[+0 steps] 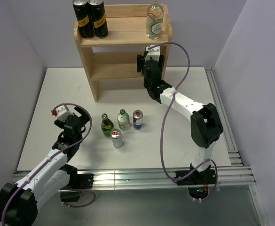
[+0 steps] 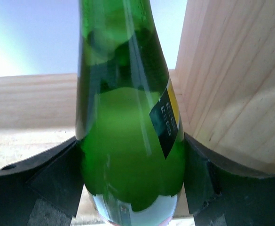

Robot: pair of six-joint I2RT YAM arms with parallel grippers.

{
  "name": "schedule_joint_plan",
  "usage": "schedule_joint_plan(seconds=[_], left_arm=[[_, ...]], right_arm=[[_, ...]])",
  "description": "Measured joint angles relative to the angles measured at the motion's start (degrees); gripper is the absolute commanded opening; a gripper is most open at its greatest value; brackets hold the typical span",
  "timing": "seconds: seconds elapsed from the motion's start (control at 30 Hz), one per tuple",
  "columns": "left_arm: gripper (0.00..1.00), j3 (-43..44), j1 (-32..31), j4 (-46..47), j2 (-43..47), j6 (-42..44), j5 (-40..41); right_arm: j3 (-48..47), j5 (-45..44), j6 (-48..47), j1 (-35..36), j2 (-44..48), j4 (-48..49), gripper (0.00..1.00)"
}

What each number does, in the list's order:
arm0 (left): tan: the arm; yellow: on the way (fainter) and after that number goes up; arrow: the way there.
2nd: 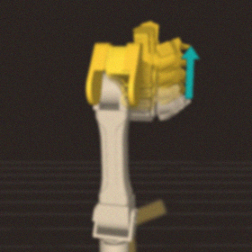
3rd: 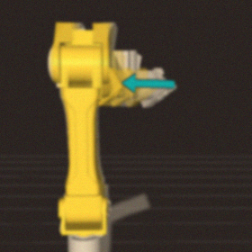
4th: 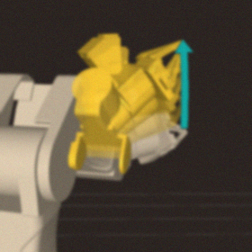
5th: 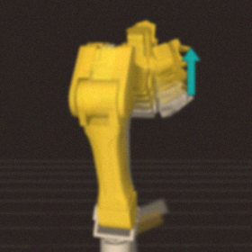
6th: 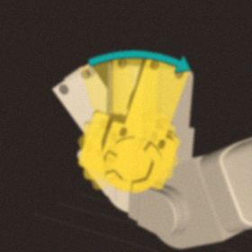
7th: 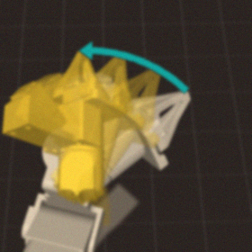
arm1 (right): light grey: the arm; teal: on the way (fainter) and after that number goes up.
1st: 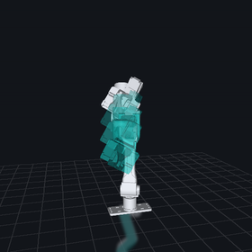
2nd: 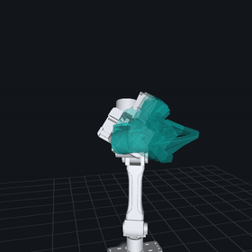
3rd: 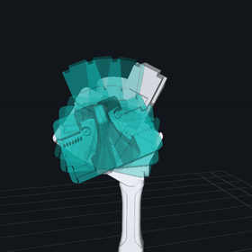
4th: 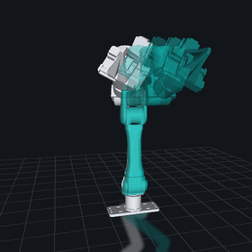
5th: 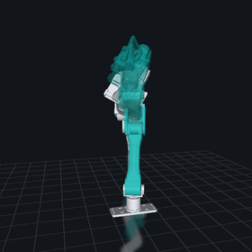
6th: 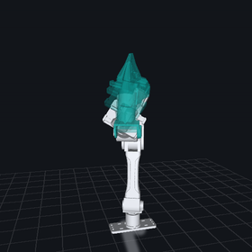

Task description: Place and organize the beverage onto the shelf

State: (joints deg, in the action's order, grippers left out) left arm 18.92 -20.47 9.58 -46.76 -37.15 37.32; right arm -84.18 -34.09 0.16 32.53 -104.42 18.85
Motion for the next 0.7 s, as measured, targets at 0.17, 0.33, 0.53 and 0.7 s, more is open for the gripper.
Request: schedule_joint_plan(seconds=[0.17,0.33,0.53,0.7], left_arm=[[0.95,0.0,0.02,0.0,0.0,0.0,0.02],[0.95,0.0,0.0,0.0,0.0,0.0,0.04],[0.95,0.0,0.02,0.0,0.0,-0.02,0.07],[0.95,0.0,0.0,-0.02,0.02,-0.04,0.07]], right_arm=[[0.0,-1.62,-1.75,-0.02,-2.12,5.79,0.0],[-0.04,-3.69,-4.33,-0.07,-4.59,11.82,0.0],[0.31,-4.5,-5.66,-0.42,-5.97,16.37,0.0],[3.17,-5.03,-5.53,-0.44,-5.95,21.79,0.0]])
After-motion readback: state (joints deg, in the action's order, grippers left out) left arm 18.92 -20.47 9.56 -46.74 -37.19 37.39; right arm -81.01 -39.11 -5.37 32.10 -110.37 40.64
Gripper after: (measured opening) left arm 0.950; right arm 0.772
